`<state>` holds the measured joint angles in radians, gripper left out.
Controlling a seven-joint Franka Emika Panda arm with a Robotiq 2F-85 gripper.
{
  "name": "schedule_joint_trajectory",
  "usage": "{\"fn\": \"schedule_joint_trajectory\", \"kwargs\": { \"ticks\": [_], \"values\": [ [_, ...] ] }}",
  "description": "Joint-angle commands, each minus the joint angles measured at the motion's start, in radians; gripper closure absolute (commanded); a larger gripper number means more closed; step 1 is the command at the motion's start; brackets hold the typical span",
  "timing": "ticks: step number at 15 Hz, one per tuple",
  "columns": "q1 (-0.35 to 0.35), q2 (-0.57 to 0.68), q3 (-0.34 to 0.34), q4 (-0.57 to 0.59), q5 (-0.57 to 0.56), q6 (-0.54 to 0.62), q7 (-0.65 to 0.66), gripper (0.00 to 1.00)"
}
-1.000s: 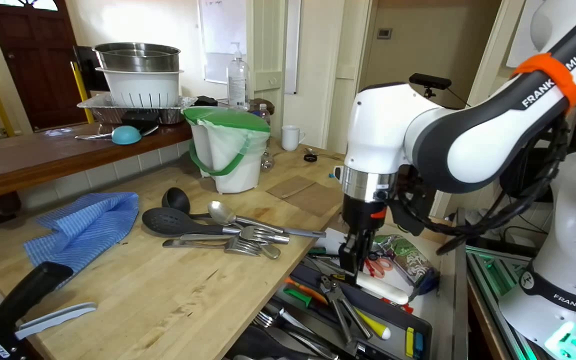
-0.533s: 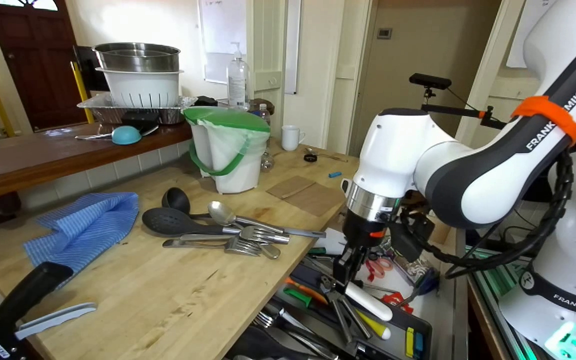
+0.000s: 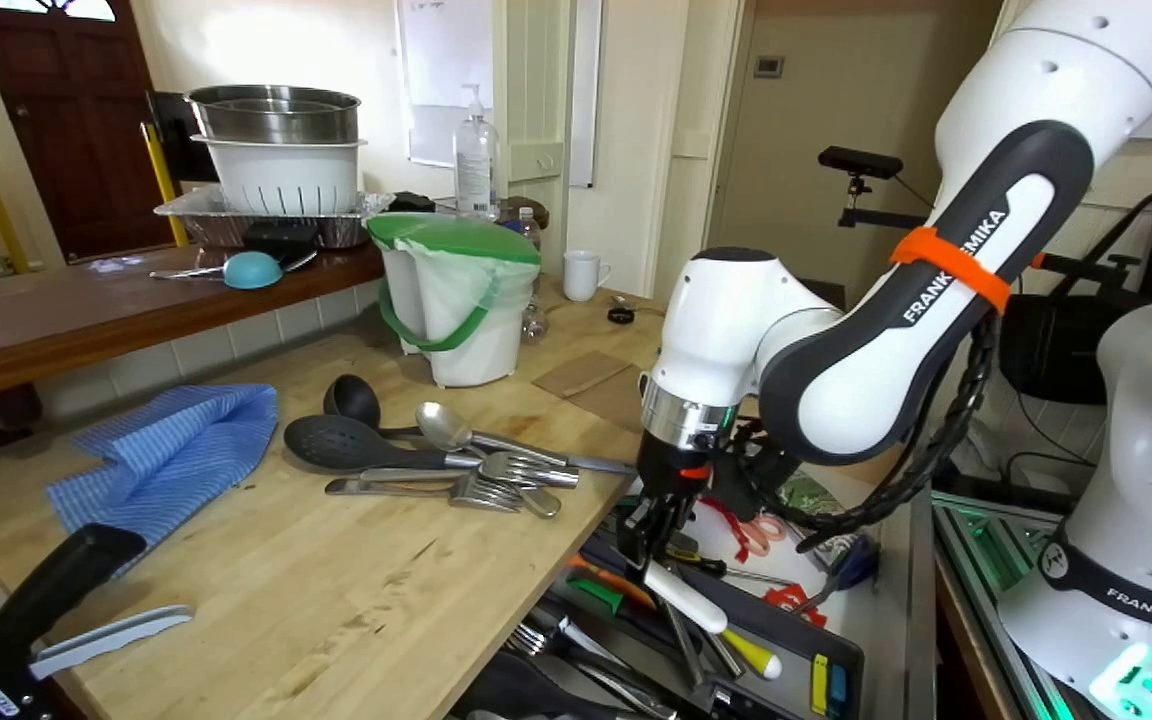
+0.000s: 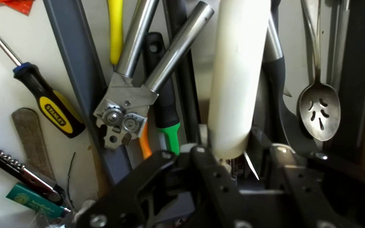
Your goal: Put the white potato peeler inside the utensil holder in the drawer
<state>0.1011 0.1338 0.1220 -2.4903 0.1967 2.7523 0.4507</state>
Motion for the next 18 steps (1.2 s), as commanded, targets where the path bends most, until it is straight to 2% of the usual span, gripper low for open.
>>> {"fn": "schedule_joint_trajectory", "kwargs": {
  "ticks": [1,4,8,10,12,13,14,17,18],
  "values": [
    [0.010,0.108,-0.005,0.102,0.033,-0.015,-0.039,0.92],
    [0.078,0.166,-0.054,0.140,-0.053,0.015,0.109,0.92],
    [0.212,0.160,-0.102,0.100,-0.162,0.076,0.273,0.92],
    [0.292,0.125,-0.144,0.054,-0.260,0.094,0.364,0.92],
    [0.354,0.095,-0.188,-0.009,-0.364,0.183,0.460,0.92],
    [0.351,0.095,-0.184,-0.034,-0.358,0.237,0.472,0.92],
    [0.315,0.136,-0.146,0.043,-0.312,0.157,0.411,0.67],
    [0.341,0.117,-0.167,-0.010,-0.327,0.215,0.435,0.67],
    [0.341,0.115,-0.170,-0.011,-0.328,0.215,0.435,0.92]
  ]
}}
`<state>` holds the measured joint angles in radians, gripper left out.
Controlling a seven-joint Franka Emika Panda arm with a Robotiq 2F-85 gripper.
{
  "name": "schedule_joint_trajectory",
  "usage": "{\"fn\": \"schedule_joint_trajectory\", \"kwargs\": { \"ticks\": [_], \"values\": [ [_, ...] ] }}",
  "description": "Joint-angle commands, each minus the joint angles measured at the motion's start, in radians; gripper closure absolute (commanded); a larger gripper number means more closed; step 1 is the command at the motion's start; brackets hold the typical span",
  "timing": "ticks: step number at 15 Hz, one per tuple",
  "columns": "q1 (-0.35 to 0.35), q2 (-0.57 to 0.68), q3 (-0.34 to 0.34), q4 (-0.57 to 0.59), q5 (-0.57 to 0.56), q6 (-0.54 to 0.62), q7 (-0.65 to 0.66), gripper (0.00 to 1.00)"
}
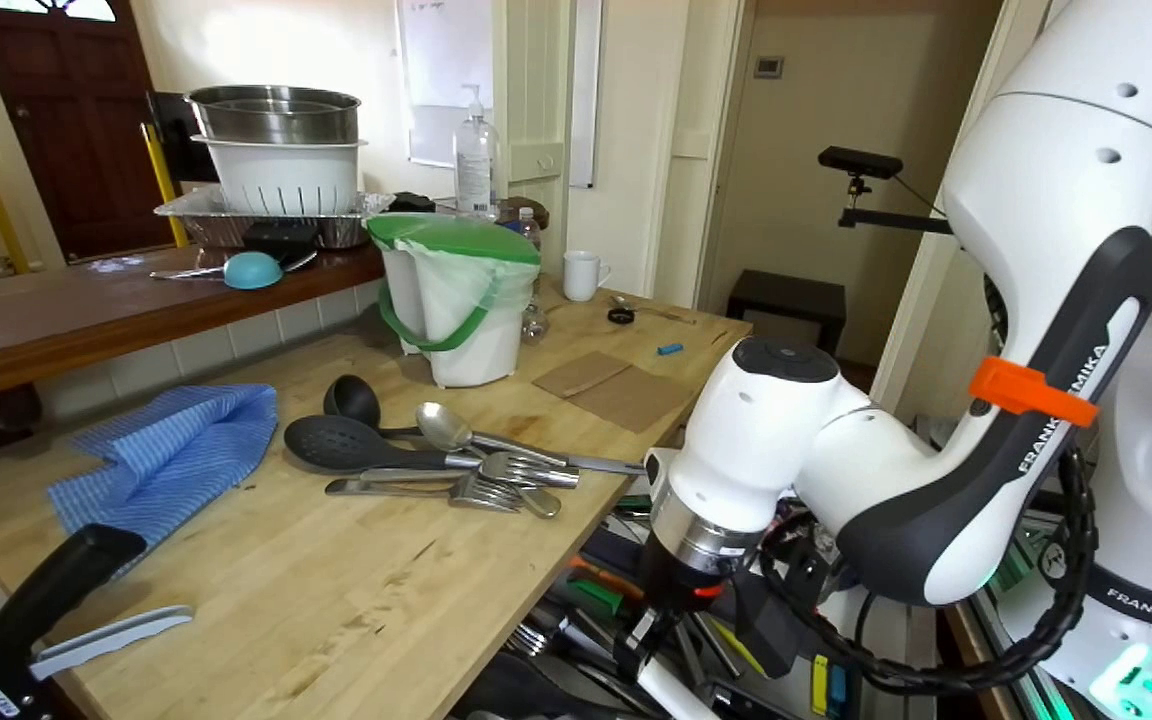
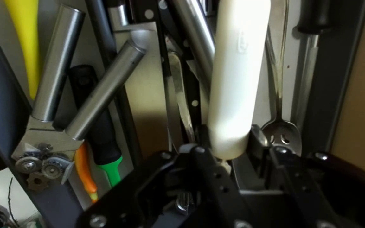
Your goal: Put the white potato peeler inside the utensil holder in the drawer
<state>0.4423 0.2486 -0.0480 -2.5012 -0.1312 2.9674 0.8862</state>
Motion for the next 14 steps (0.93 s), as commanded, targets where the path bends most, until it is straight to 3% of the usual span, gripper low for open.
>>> {"fn": "schedule_joint_trajectory", "kwargs": {
  "ticks": [1,3,6,10,12,14],
  "values": [
    [0.017,0.000,-0.022,-0.002,-0.026,0.001,0.016,0.92],
    [-0.048,0.010,0.049,-0.025,0.049,0.022,-0.054,0.92],
    [-0.098,0.032,0.095,-0.058,0.127,0.062,-0.102,0.92],
    [-0.126,0.040,0.098,-0.112,0.221,0.214,-0.126,0.92],
    [-0.162,0.035,0.127,-0.142,0.280,0.281,-0.155,0.92],
    [-0.238,0.048,0.202,-0.155,0.333,0.350,-0.177,0.92]
  ]
}}
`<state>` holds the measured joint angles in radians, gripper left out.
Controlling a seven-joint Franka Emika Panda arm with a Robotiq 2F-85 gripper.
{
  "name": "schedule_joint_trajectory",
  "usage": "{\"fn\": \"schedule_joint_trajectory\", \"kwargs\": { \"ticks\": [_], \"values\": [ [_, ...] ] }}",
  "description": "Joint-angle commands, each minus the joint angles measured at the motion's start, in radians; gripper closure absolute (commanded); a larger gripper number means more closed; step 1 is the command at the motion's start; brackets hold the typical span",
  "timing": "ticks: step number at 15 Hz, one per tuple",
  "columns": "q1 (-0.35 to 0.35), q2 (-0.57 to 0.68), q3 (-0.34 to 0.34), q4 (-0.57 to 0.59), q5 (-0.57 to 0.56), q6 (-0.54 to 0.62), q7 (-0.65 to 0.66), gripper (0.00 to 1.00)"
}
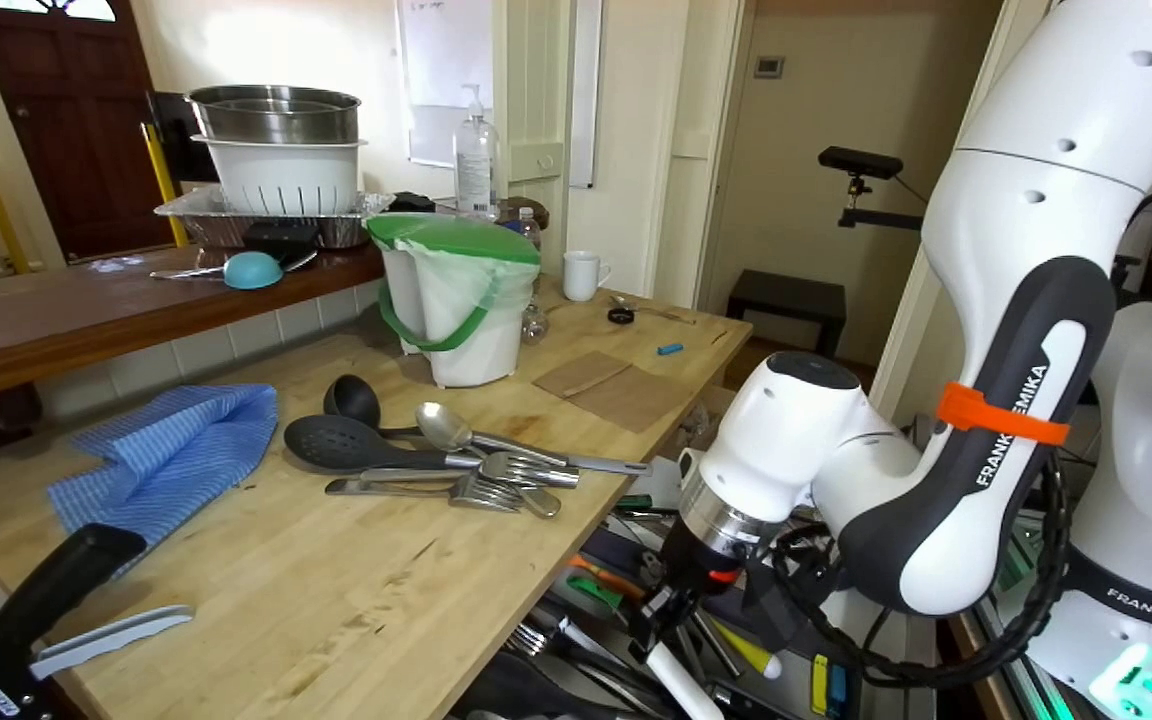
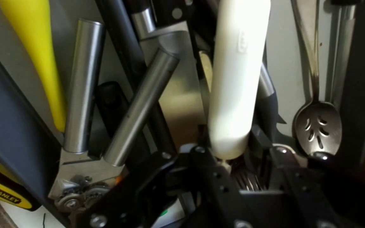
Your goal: Put the white potato peeler inside the utensil holder in the drawer
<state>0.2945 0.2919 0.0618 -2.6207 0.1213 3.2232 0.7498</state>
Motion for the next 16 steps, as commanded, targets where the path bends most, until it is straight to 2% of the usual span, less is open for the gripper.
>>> {"fn": "schedule_joint_trajectory", "kwargs": {
  "ticks": [1,2,3,6,9,11,13,14,16],
  "values": [
    [-0.140,0.010,0.141,-0.043,0.098,0.127,-0.038,0.92],
    [-0.203,0.019,0.199,-0.046,0.097,0.154,-0.031,0.92],
    [-0.252,0.026,0.228,-0.058,0.036,0.183,0.022,0.92],
    [-0.416,0.055,0.333,-0.085,-0.028,0.258,0.051,0.92],
    [-0.520,0.071,0.363,-0.119,-0.063,0.310,0.052,0.92],
    [-0.562,0.084,0.356,-0.126,-0.098,0.342,0.055,0.92],
    [-0.565,0.076,0.338,-0.120,-0.118,0.337,0.044,0.92],
    [-0.538,0.077,0.320,-0.111,-0.096,0.320,0.033,0.67],
    [-0.547,0.077,0.319,-0.111,-0.105,0.320,0.032,0.67]
  ]
}}
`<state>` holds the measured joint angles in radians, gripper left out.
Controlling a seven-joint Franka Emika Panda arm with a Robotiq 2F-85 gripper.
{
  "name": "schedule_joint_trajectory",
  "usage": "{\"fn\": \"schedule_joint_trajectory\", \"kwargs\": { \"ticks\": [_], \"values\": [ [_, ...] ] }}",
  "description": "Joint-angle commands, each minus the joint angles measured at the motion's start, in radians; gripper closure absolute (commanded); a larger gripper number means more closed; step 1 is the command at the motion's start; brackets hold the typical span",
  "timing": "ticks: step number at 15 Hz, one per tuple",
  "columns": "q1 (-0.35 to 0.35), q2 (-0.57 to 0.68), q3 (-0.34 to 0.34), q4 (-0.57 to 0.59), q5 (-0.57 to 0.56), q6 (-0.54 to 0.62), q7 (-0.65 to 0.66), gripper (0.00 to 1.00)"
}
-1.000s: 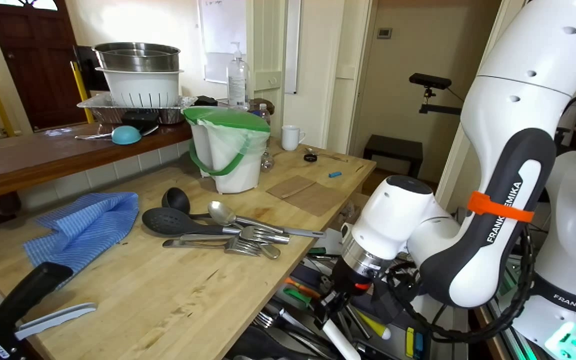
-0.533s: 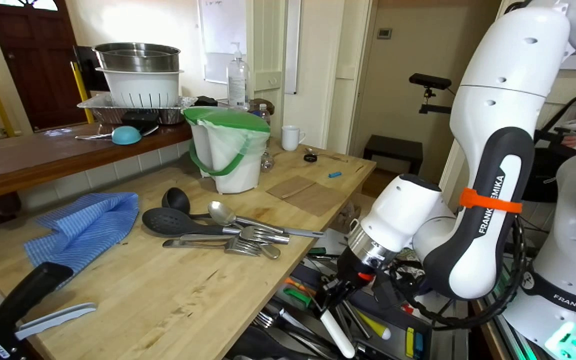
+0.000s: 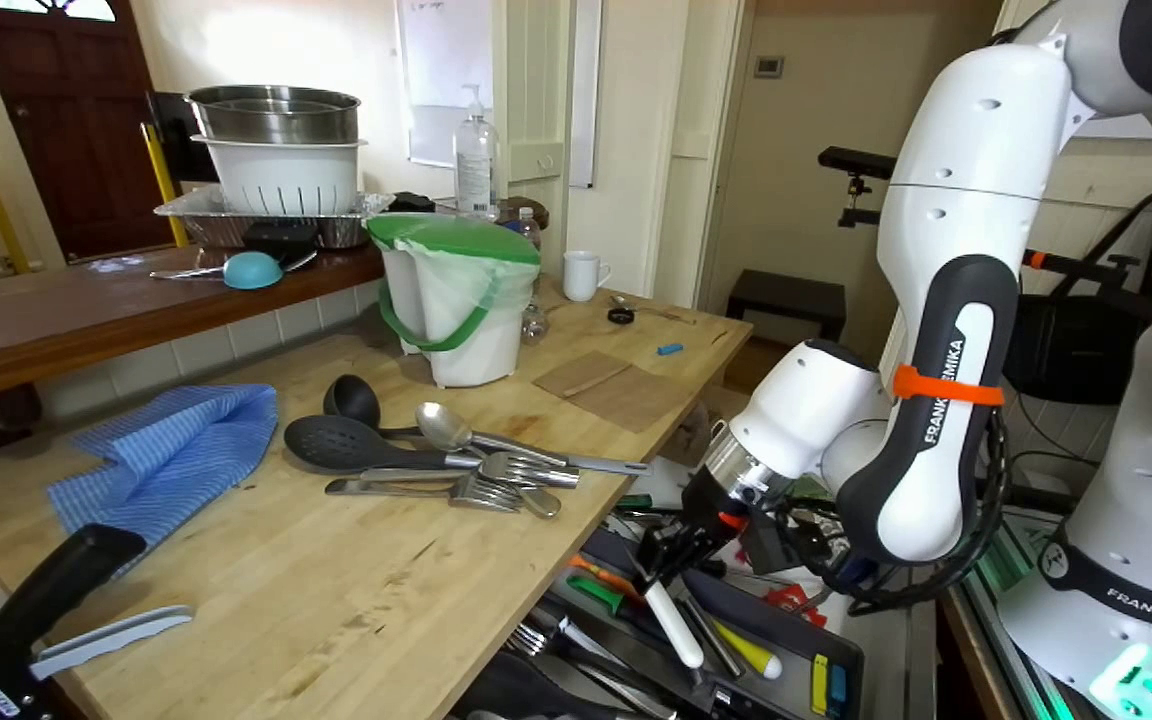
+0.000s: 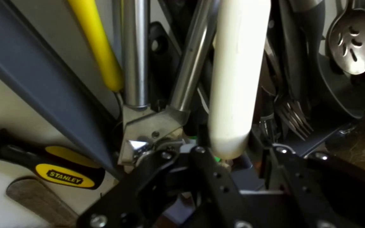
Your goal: Put the white potato peeler inside the utensil holder in the drawer
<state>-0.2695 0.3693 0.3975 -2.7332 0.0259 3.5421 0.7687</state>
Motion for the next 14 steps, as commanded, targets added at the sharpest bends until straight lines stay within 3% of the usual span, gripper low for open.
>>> {"fn": "schedule_joint_trajectory", "kwargs": {
  "ticks": [1,8,14],
  "values": [
    [0.017,0.000,-0.016,0.001,-0.010,0.001,0.013,0.92],
    [0.090,-0.006,-0.100,0.066,0.097,-0.037,0.008,0.92],
    [0.327,0.011,-0.297,0.107,0.325,-0.096,-0.115,0.92]
  ]
}}
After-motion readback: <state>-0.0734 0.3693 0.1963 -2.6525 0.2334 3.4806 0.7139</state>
